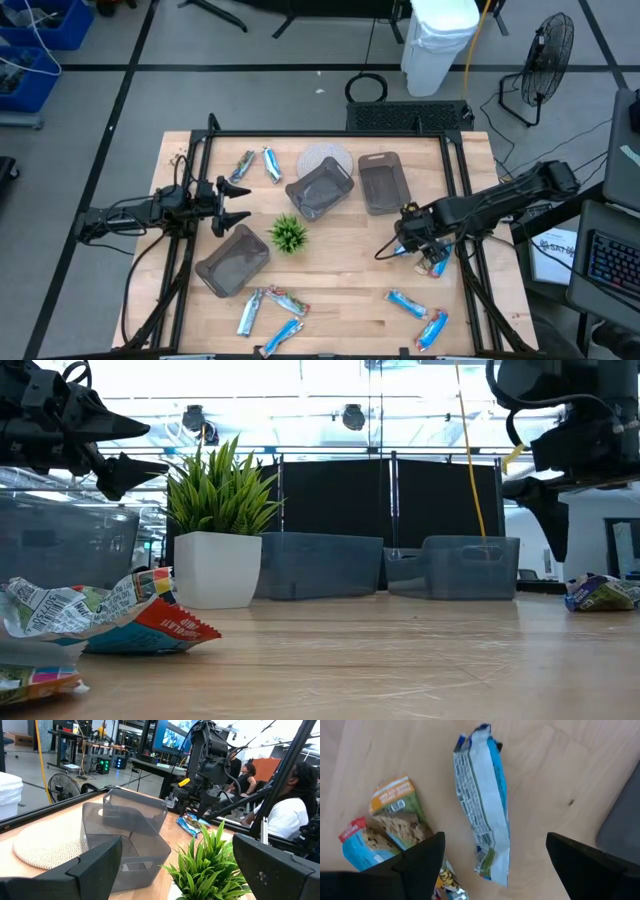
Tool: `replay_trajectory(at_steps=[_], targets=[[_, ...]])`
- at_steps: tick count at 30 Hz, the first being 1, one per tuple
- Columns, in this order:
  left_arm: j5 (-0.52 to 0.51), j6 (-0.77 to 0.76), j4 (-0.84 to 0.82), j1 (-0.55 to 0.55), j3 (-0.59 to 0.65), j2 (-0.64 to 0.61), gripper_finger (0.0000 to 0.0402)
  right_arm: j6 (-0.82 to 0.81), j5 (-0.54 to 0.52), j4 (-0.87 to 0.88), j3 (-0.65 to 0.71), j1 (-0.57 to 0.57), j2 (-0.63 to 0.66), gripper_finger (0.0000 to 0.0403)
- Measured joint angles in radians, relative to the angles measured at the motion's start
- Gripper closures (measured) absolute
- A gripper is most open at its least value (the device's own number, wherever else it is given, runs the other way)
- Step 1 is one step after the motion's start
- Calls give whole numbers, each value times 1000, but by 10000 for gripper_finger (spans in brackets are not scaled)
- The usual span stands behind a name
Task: Pick and place Granola Bars by type
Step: Put the blue granola bar into the top right black bin
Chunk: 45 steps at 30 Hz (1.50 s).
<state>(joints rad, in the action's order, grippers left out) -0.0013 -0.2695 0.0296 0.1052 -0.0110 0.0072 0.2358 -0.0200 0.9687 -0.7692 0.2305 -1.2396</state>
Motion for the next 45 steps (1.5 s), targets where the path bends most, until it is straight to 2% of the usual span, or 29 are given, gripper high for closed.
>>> replay_trajectory(at_steps=[24, 28, 33, 45], targets=[[0, 0, 0, 0, 0, 0, 23, -12, -3, -34, 0, 0, -217, 67], [0, 0, 0, 0, 0, 0, 23, -13, -4, -41, 0, 0, -224, 78], [0, 0, 0, 0, 0, 0, 23, -12, -3, -41, 0, 0, -225, 120], [0, 0, 0, 0, 0, 0, 23, -7, 0, -45, 0, 0, -225, 296]])
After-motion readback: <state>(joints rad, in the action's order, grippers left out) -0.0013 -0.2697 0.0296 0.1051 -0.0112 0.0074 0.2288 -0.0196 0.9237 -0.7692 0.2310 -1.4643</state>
